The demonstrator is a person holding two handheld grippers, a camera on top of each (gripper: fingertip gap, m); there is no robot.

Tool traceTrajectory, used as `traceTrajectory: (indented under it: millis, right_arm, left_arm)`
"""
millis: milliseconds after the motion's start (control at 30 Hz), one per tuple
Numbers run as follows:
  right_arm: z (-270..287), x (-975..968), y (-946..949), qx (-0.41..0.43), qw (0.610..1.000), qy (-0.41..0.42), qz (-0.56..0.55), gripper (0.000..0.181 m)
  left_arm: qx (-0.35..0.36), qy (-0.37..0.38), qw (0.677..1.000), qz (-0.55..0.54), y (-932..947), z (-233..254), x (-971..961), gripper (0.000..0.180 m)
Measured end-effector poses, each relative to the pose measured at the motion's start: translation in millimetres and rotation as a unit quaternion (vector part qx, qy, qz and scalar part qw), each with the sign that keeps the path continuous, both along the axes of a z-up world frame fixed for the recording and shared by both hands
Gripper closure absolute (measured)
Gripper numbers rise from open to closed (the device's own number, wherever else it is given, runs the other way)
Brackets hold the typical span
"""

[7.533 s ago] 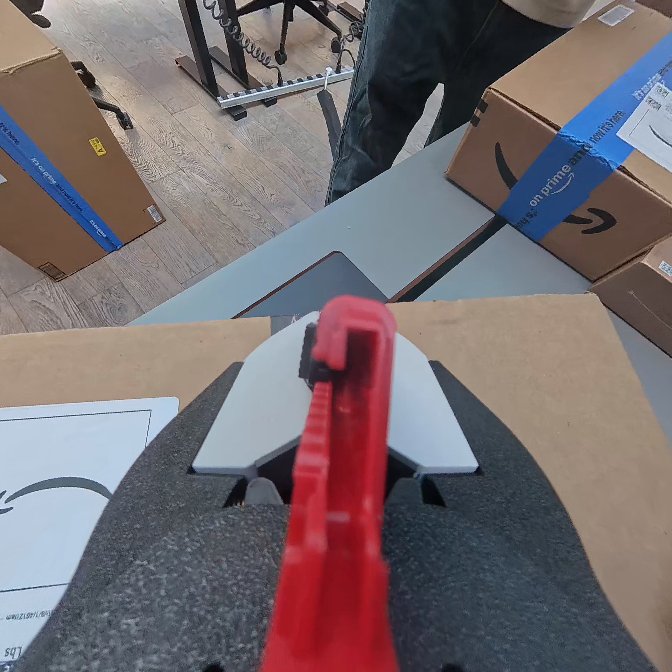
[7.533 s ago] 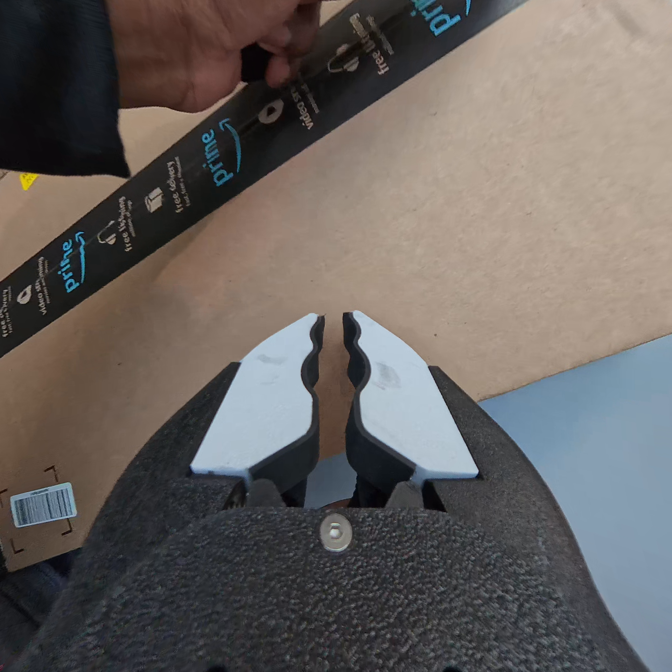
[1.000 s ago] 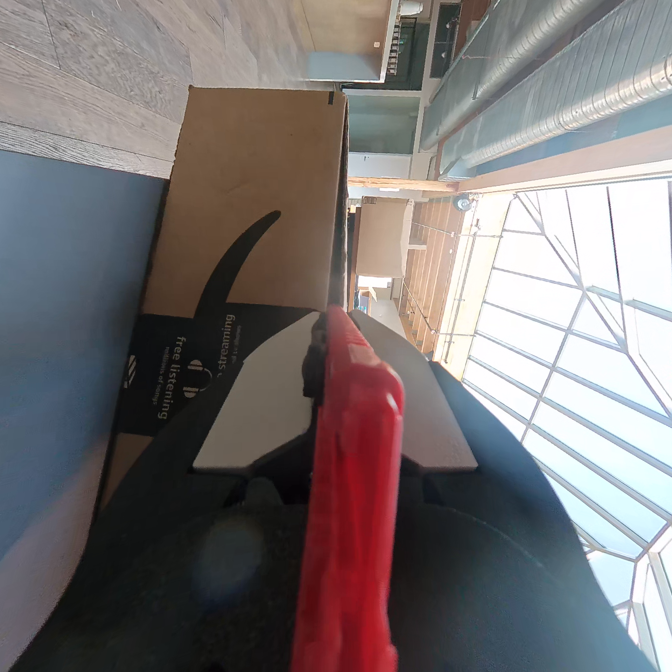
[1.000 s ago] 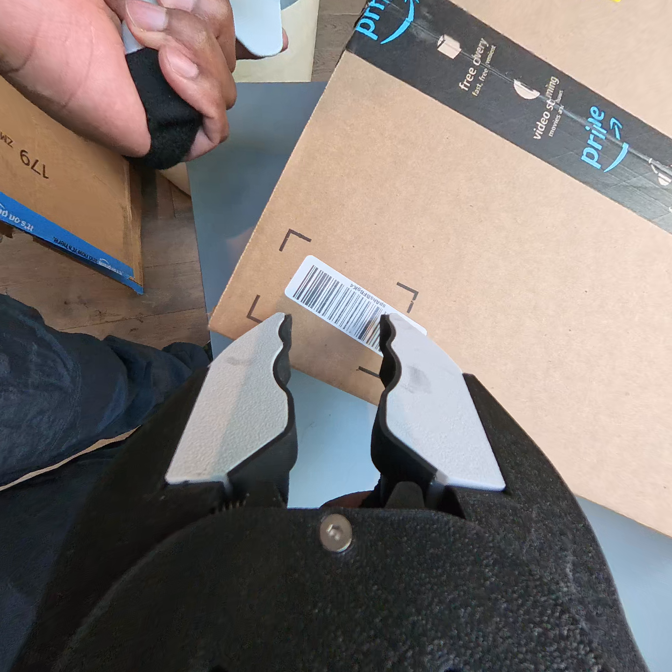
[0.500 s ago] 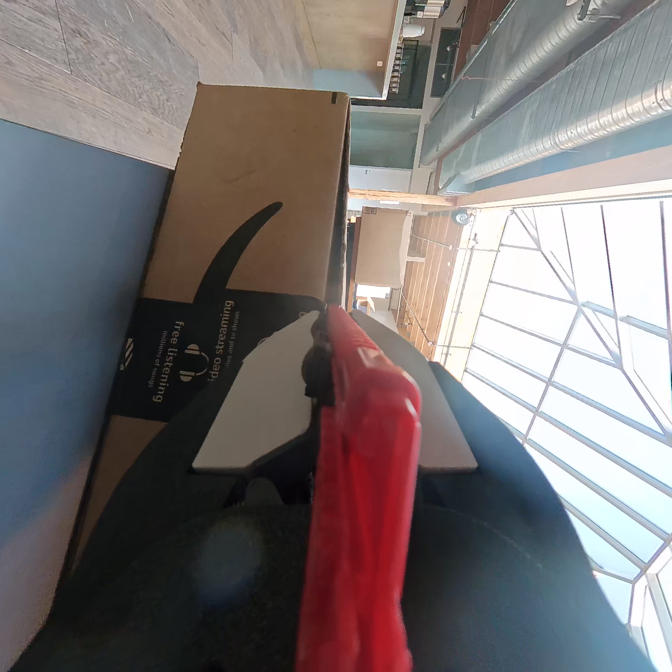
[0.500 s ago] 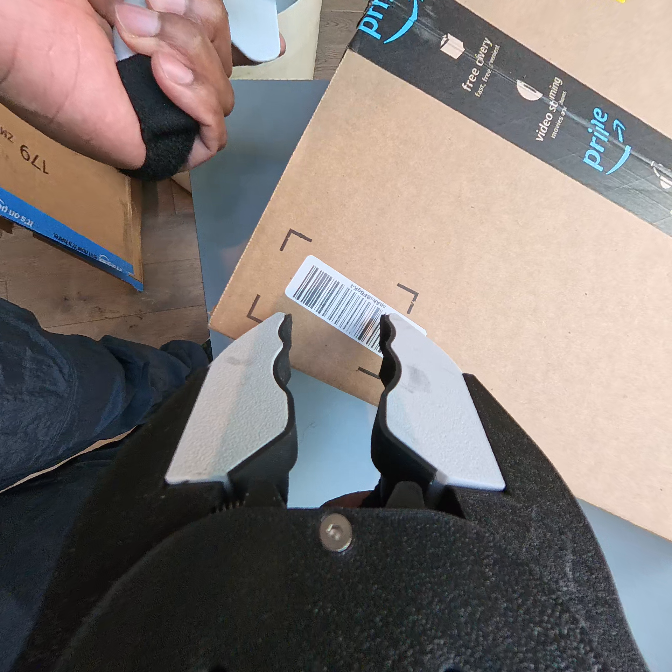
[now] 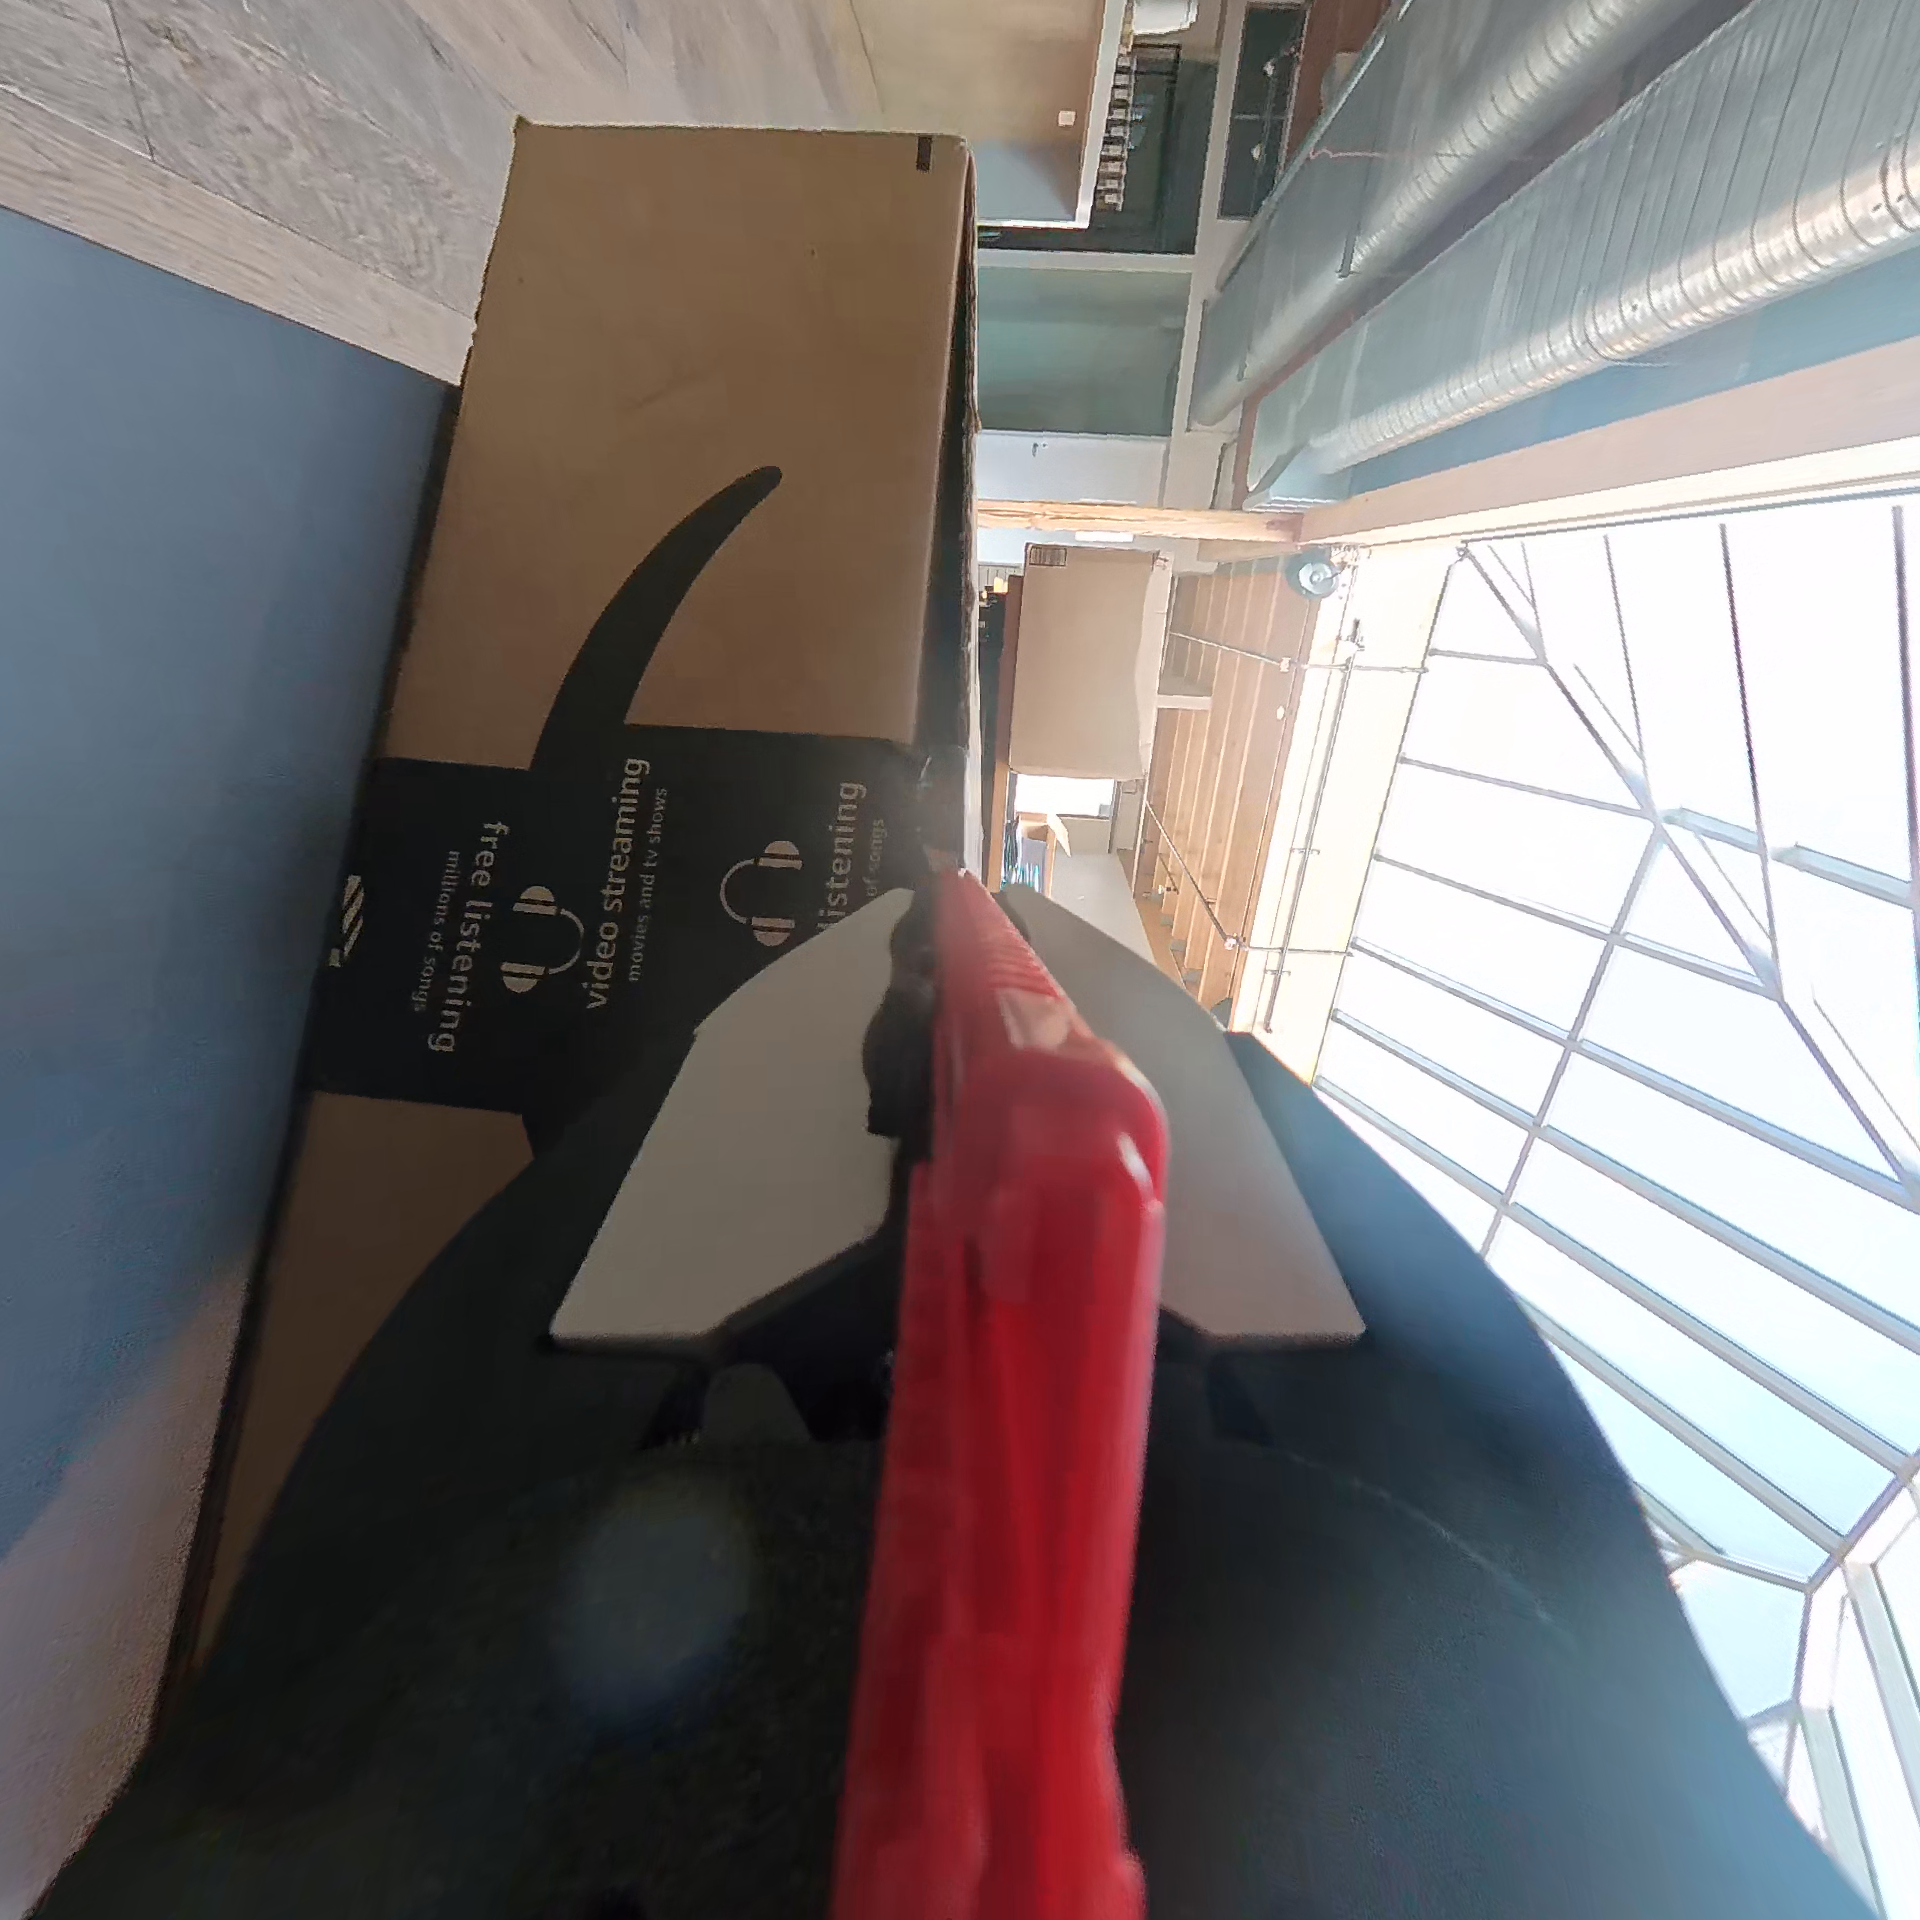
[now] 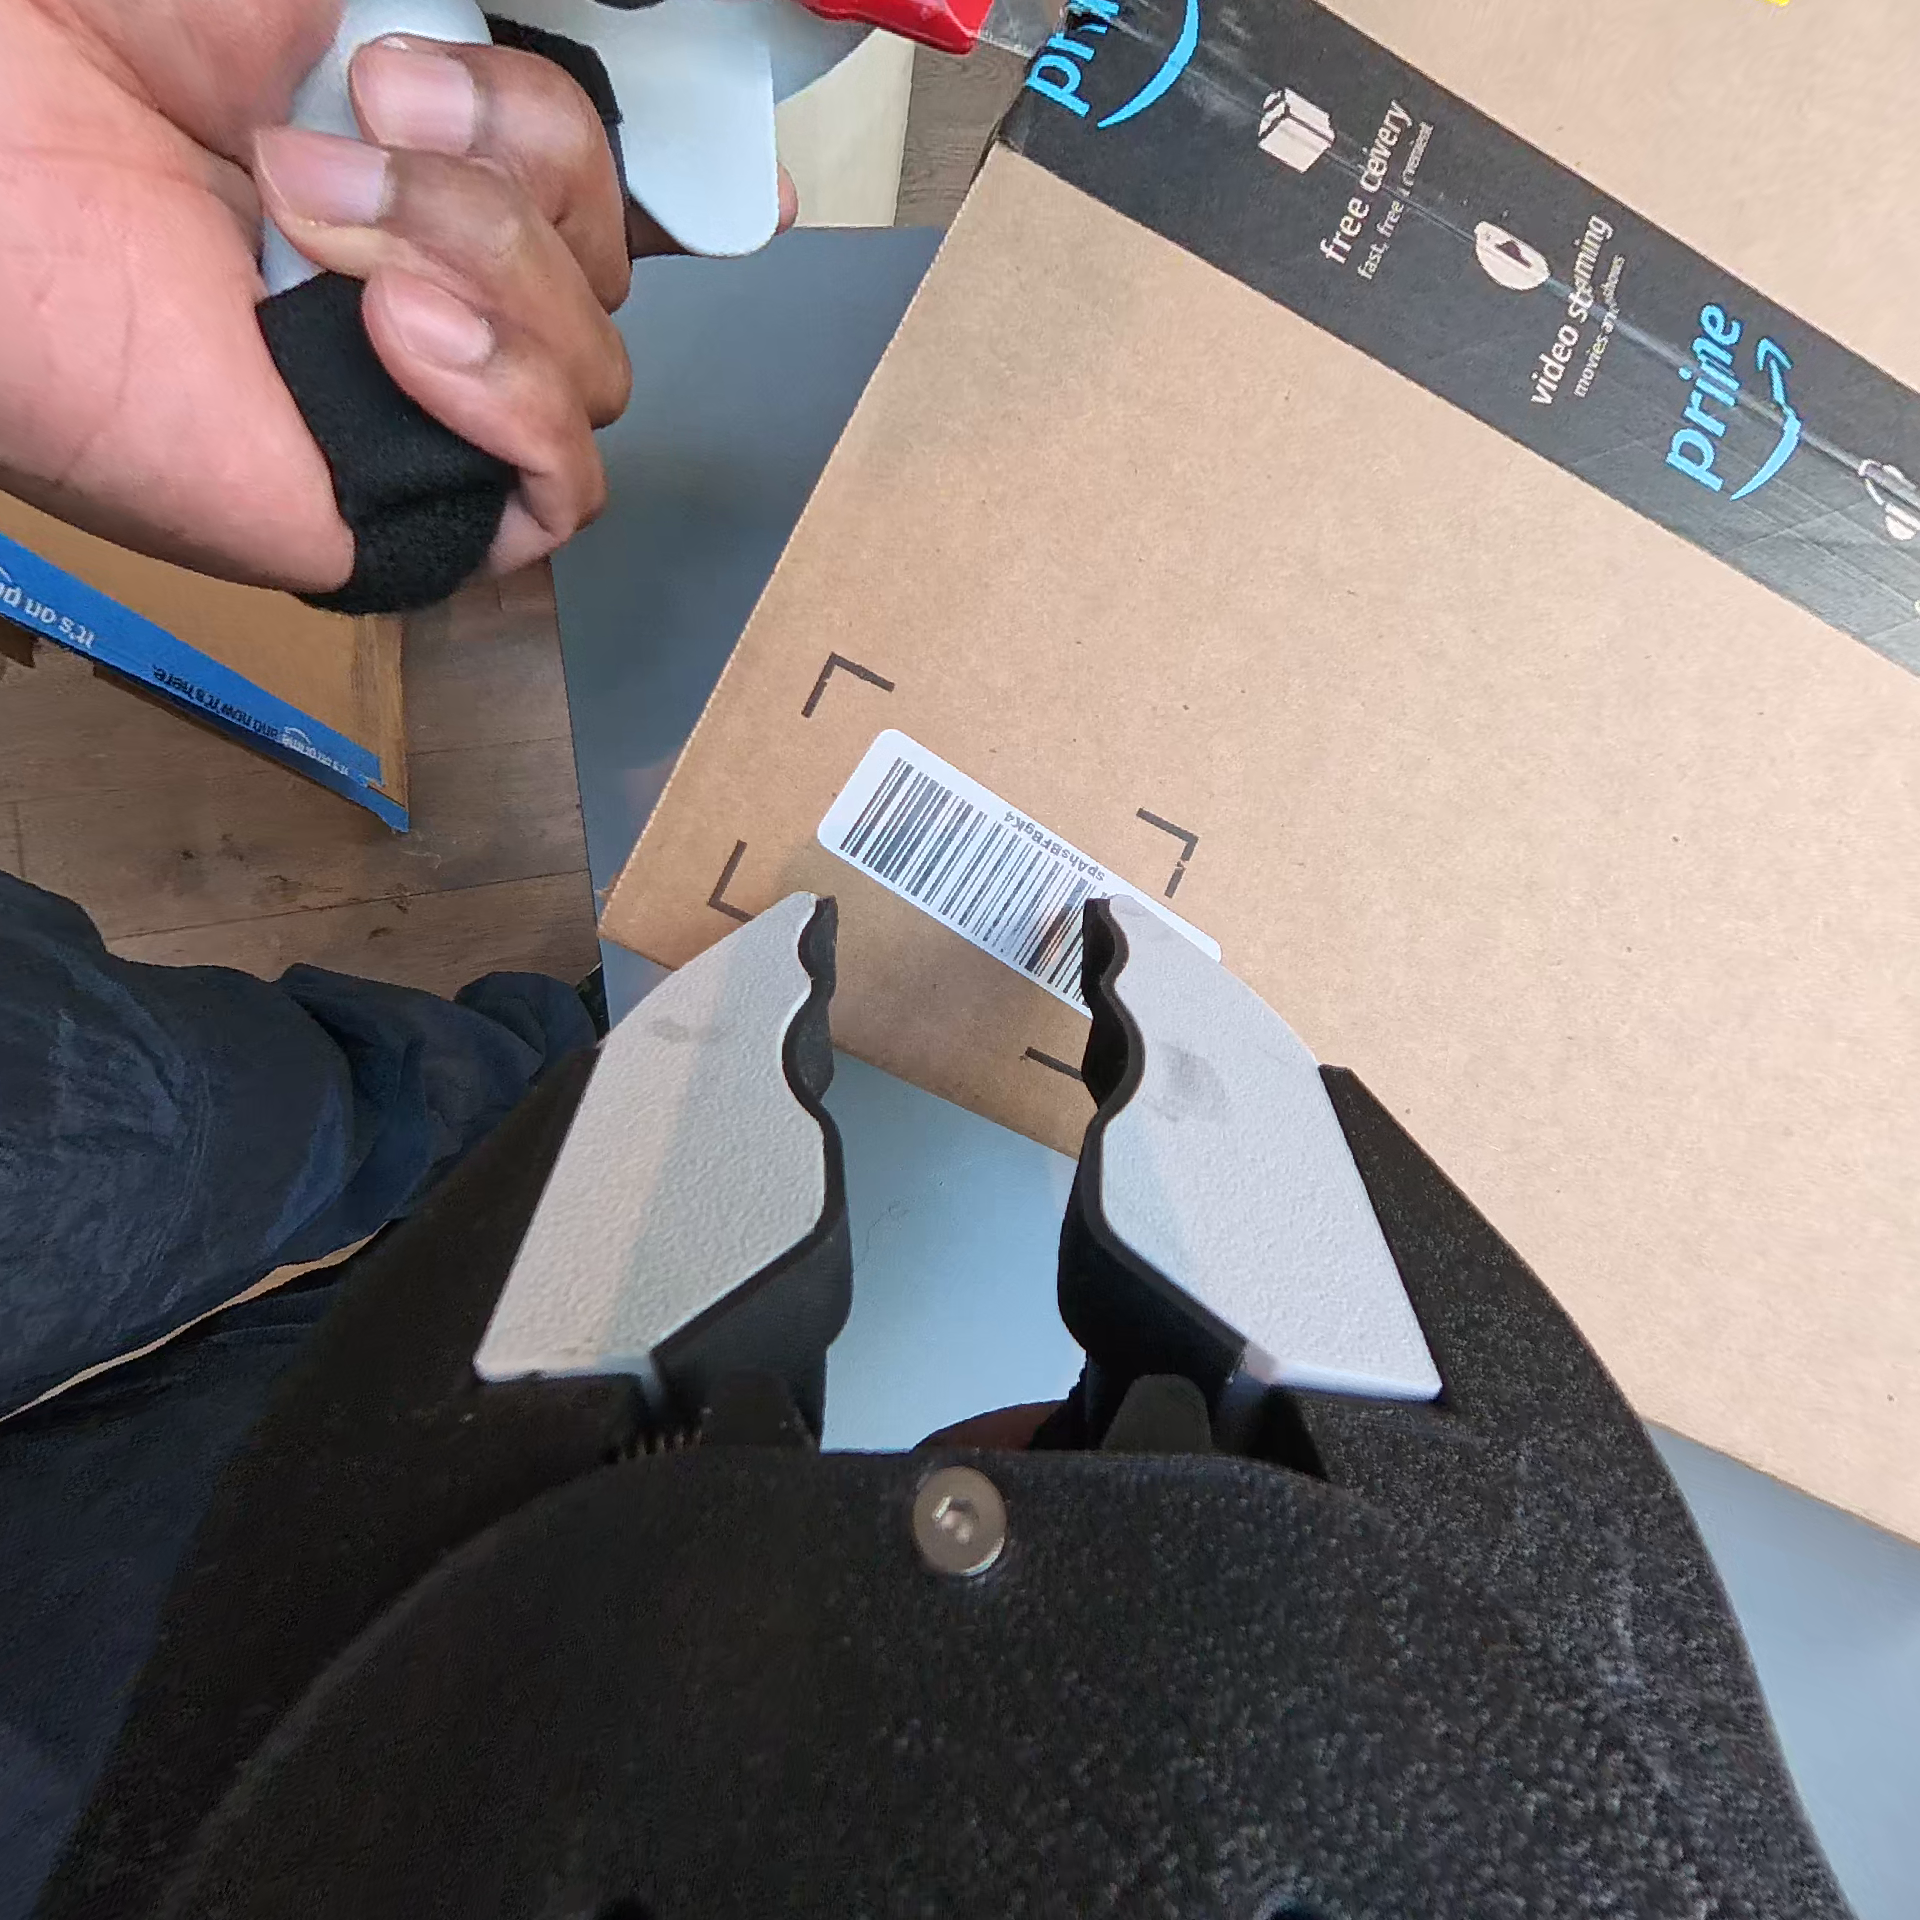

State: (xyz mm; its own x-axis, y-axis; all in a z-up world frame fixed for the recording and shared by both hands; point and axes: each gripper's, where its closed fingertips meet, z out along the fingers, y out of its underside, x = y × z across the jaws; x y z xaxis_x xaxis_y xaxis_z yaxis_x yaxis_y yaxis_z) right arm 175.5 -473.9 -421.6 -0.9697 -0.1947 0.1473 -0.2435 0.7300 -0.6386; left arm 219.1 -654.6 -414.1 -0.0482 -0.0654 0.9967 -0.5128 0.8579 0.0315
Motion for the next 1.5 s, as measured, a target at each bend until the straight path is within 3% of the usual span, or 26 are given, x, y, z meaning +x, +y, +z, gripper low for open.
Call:
traceTrajectory:
  millis: [400,733,900,1100,1267,1500]
  right_arm:
    - [-0.3,0.7,3.4,0.000,1.000,-0.002,-0.005,0.137]
    - [-0.1,0.7,4.1,-0.001,1.000,0.003,-0.016,0.138]
    - [0.9,1.0,8.0,0.017,1.000,0.021,-0.015,0.122]
    - [5.3,12.6,26.3,0.020,0.999,-0.019,-0.026,0.110]
    - [0.5,25.2,32.9,0.030,0.994,-0.085,-0.068,0.099]
    - [-5.4,29.8,34.4,0.045,0.952,-0.220,-0.206,0.086]
  left_arm:
    - [0.003,-0.004,1.000,0.008,7.4,0.8,4.8,0.170]
    - [0.015,-0.014,0.995,-0.093,86.4,-9.1,-12.0,0.170]
    - [-0.046,-0.043,0.991,-0.116,71.3,4.2,8.0,0.170]
    - [-0.176,-0.088,0.967,-0.163,32.3,36.4,50.5,0.167]
    - [-0.288,-0.131,0.920,-0.231,-22.4,67.1,33.6,0.170]
    - [-0.378,-0.084,0.858,-0.337,-122.7,114.2,-84.1,0.167]
